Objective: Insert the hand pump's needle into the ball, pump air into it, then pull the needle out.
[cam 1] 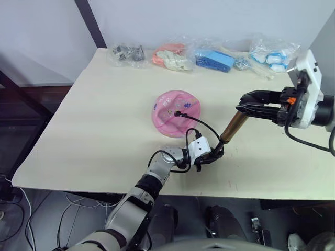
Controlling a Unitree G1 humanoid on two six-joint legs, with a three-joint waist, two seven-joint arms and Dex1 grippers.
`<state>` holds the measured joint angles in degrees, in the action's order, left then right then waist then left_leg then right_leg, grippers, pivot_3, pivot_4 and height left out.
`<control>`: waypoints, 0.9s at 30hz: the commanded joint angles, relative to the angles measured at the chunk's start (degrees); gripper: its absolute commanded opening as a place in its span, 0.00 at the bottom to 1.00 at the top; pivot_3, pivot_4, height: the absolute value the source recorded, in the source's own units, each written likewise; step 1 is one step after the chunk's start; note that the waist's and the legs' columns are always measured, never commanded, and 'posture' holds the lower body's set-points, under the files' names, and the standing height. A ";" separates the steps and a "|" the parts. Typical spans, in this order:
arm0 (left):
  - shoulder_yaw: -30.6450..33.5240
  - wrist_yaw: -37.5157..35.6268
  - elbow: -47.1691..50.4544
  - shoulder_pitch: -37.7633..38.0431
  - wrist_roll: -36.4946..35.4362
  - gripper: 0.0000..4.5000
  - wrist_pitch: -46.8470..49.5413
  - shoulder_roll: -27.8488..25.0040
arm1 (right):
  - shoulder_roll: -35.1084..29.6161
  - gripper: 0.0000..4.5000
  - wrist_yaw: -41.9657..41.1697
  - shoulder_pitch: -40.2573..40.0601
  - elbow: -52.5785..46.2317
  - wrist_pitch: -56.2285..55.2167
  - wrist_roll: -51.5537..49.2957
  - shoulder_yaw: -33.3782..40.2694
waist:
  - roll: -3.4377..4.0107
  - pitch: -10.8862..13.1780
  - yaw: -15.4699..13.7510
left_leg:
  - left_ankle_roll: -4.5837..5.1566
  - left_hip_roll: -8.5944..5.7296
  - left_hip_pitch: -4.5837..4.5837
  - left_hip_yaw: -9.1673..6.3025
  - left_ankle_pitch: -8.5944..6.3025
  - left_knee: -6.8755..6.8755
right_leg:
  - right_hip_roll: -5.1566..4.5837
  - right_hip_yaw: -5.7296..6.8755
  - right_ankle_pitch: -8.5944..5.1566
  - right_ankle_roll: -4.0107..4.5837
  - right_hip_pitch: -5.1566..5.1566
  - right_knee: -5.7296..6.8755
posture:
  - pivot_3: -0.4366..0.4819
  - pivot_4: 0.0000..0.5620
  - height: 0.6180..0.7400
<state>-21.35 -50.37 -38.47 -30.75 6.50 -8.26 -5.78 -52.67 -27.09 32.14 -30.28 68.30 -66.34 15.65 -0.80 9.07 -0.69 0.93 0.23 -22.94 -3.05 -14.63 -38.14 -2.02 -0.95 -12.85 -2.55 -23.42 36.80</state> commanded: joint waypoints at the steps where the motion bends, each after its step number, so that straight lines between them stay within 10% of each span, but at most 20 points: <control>1: -1.01 -1.19 -0.21 2.27 0.90 0.24 2.07 -1.84 | 2.44 0.40 2.24 -7.35 -1.08 -4.76 8.86 -5.36 | -0.11 -0.08 0.18 | 0.02 0.02 0.04 0.00 -0.01 -0.01 | 0.03 0.00 0.00 0.00 0.04 0.00 | 0.48 0.27 1.00; 15: -1.43 -1.37 3.16 3.39 0.59 0.24 4.16 -2.50 | 10.11 0.39 -2.02 -18.85 7.20 -19.38 28.89 -24.05 | -0.51 -0.86 1.50 | 0.03 0.15 0.47 0.00 -0.02 0.00 | 0.17 -0.05 -0.14 -0.15 0.27 0.03 | 0.48 0.27 1.00; 27: -1.80 -1.25 2.74 3.85 0.63 0.24 4.07 -3.05 | 1.60 0.39 -2.84 -0.88 1.31 -7.67 9.58 -0.91 | 0.26 -0.15 1.13 | 0.03 0.04 0.04 -0.29 -0.02 -0.01 | -0.01 -0.06 0.02 0.04 0.00 0.03 | 0.48 0.27 1.00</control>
<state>-21.97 -50.23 -33.99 -28.93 5.78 -5.35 -7.28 -48.57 -31.15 27.57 -27.84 60.35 -54.56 5.83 -0.54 8.92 0.44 0.96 0.23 -22.96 -3.30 -14.65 -38.13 -2.07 -1.04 -12.83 -2.53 -23.47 36.83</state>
